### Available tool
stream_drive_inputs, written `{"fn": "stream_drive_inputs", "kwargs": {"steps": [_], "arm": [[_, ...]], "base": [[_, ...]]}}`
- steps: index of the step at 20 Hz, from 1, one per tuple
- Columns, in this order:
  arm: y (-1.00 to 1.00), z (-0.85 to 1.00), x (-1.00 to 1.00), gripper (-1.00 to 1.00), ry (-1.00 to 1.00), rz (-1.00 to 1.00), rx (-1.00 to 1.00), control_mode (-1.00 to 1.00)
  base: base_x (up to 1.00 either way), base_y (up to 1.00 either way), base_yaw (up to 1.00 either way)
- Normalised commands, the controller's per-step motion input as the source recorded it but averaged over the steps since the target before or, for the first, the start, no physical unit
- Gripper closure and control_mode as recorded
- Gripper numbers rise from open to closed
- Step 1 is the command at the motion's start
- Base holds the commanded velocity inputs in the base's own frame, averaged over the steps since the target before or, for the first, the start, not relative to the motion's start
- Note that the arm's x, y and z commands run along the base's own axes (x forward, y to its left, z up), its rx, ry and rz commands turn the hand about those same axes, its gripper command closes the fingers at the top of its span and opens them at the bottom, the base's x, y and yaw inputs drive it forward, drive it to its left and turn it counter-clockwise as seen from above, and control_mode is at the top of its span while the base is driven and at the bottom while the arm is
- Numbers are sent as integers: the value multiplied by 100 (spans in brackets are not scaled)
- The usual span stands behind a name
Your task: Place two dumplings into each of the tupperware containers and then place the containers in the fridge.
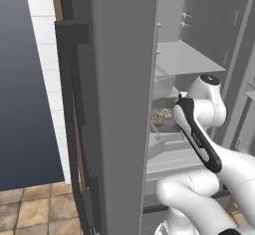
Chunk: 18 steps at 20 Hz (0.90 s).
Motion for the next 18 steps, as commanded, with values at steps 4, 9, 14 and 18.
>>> {"fn": "stream_drive_inputs", "kwargs": {"steps": [4, 9, 14, 18], "arm": [[0, -22, 11, 100, 0, -15, 1, -100], [3, -4, 0, 100, 0, -21, 8, -100], [26, 0, -2, 100, -1, -24, 2, -100], [41, 0, 0, 100, 0, -21, 1, -100]], "base": [[0, 0, 0], [0, 0, 0], [0, 0, 0], [0, 0, 0]]}}
